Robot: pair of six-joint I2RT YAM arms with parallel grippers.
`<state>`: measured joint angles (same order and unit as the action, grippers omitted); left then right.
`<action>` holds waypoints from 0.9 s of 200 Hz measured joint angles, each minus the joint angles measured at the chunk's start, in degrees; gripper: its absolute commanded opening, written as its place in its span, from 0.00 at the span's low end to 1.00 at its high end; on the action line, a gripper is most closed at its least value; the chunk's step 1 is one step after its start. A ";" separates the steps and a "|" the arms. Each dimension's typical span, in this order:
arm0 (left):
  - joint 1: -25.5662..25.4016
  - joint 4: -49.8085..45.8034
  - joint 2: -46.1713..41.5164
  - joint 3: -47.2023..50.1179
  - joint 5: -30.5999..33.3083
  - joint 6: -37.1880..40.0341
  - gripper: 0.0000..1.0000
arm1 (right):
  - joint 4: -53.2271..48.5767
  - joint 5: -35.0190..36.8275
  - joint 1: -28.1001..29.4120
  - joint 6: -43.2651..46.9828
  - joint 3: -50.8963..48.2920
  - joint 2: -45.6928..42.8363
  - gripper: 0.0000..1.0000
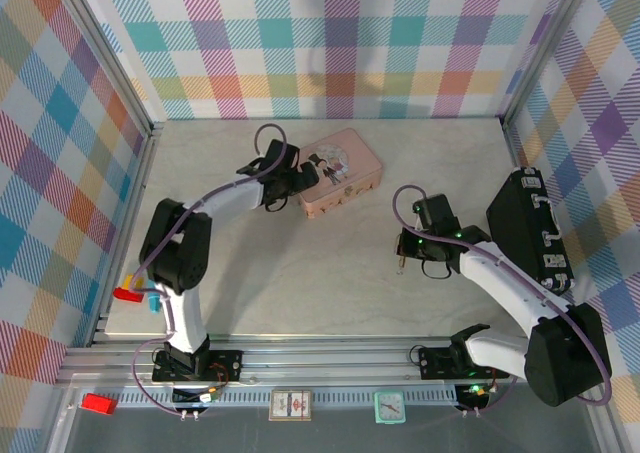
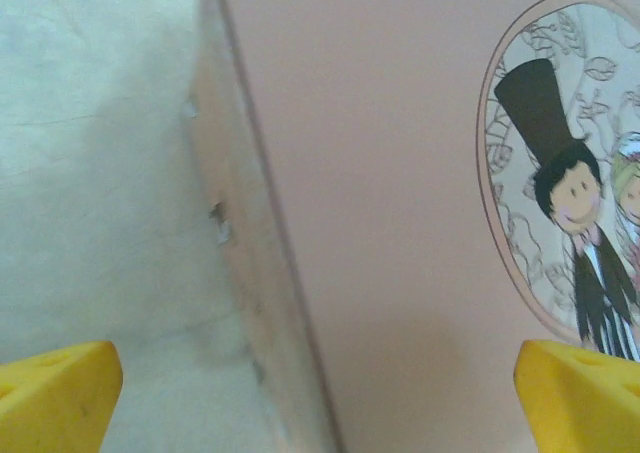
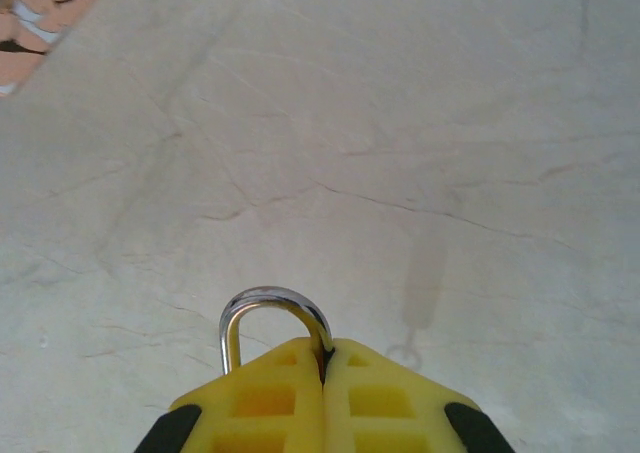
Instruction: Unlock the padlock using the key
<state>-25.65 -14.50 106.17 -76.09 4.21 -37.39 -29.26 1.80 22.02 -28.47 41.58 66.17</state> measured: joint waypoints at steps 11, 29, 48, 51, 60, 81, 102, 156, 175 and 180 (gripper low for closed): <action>0.00 0.83 -4.55 4.04 0.31 0.31 1.00 | -1.40 0.68 -0.74 -0.46 0.02 0.07 0.00; -0.02 2.51 -12.68 11.23 0.85 1.03 1.00 | -3.37 1.44 -1.92 -1.14 0.02 0.35 0.00; -0.02 4.31 -20.63 18.29 1.64 1.70 1.00 | -4.61 1.88 -3.04 -1.75 0.02 1.18 0.00; -0.02 4.46 -21.99 19.52 1.86 1.88 1.00 | -4.72 1.88 -3.19 -1.81 0.02 1.36 0.00; -0.02 5.20 -25.00 22.53 2.21 2.32 1.00 | -4.94 1.79 -3.80 -2.23 0.00 2.08 0.00; -0.02 6.14 -32.30 29.75 3.04 2.99 1.00 | -5.11 0.94 -5.16 -3.04 0.00 4.07 0.00; -0.02 6.34 -39.06 35.21 3.74 4.02 1.00 | -5.11 0.44 -6.36 -3.93 0.00 6.40 0.00; -0.02 6.12 -52.43 43.47 4.94 5.90 1.00 | -5.01 0.37 -7.65 -4.33 0.00 11.78 0.00; -0.02 5.86 -55.54 45.18 4.92 6.21 1.00 | -4.35 0.33 -7.82 -4.33 0.11 13.68 0.00; -0.02 5.86 -56.26 45.57 4.92 6.43 1.00 | -4.17 0.31 -7.82 -4.33 0.24 14.08 0.00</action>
<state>-25.67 -8.64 49.91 -30.52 9.13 -30.96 -33.43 2.11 14.20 -32.80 41.82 80.25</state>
